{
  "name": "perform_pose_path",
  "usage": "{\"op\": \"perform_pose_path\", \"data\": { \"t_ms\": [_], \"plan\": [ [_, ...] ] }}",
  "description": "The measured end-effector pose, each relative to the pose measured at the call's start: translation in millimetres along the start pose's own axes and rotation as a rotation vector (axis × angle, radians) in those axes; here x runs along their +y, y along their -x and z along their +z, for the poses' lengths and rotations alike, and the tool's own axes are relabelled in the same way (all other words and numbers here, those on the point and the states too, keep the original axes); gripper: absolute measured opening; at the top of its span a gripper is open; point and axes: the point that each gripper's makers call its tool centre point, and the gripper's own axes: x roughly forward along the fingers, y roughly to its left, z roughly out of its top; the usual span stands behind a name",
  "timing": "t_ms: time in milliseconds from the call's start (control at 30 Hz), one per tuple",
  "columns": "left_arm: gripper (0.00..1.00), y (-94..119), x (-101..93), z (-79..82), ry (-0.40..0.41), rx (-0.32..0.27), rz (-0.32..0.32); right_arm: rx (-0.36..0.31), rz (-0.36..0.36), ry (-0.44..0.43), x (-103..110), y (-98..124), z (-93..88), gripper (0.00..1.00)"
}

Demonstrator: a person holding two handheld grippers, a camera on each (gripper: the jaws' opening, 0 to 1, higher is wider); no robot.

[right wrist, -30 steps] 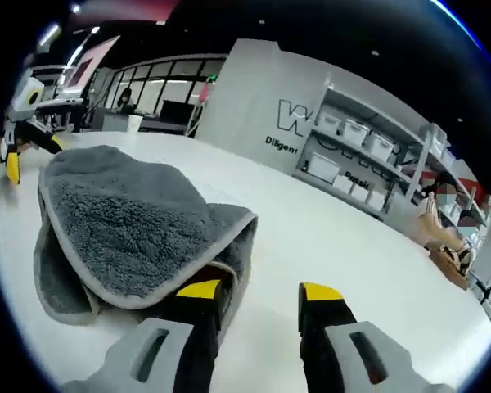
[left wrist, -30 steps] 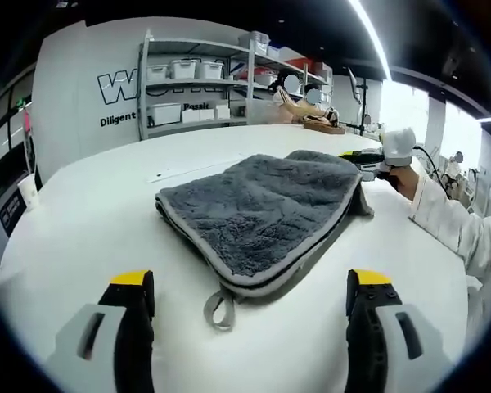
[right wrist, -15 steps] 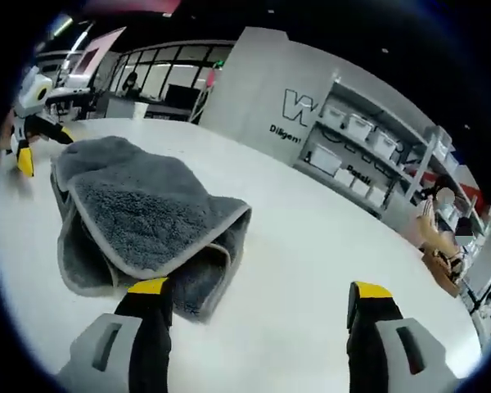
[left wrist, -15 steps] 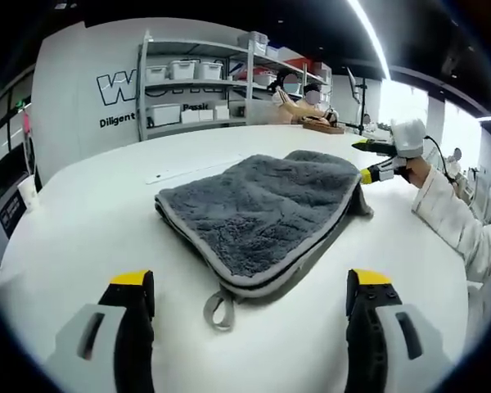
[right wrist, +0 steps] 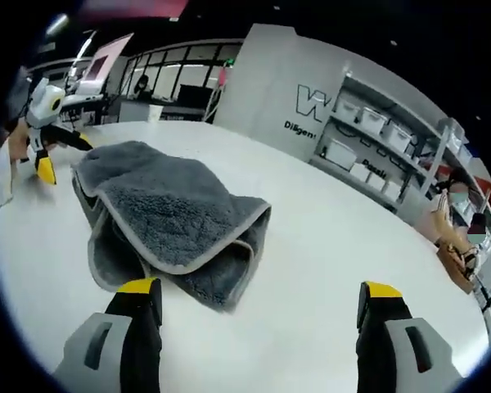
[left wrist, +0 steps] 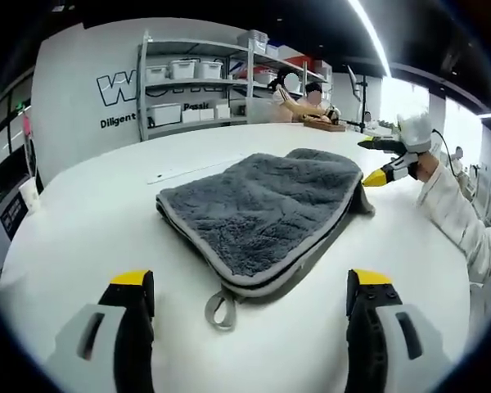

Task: Open the folded towel by lifting each exposed corner and separating the folded layers until the towel lies flat within the target outline without major curled edges

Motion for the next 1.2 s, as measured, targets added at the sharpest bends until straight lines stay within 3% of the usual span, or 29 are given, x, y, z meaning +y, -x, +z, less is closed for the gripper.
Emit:
{"op": "perform_pose_path", "data": {
  "t_ms": [100,400,500,633,933,1200],
  "plan": [
    [0.96,2.1,-1.6,9.1,-0.039,-0.029,0.016,0.004,0.007,-0.004,1.6,0.2,-0.7,0.99],
    [0.92,-3.6,-24.9,35.0,-0.116,-0.136,-0.027,0.009,0.036,0.031,11.1,0.1,1.6,0.99],
    [0.86,-5.1,-32.8,49.8,-0.141,-0.204,-0.020,0.008,0.041,0.029,12.3,0.6,1.8,0.99],
    [0.73,-7.1,-42.6,58.2,-0.158,-0.249,-0.027,0.010,0.046,0.027,13.2,0.7,1.4,0.99],
    [0.60,-17.3,-57.9,60.7,-0.227,-0.261,-0.023,0.016,0.057,0.024,16.6,0.4,0.1,0.99],
    [0.51,-31.4,-69.8,55.8,-0.312,-0.232,-0.002,0.021,0.061,0.021,17.6,-0.2,-0.9,0.99]
  ]
}}
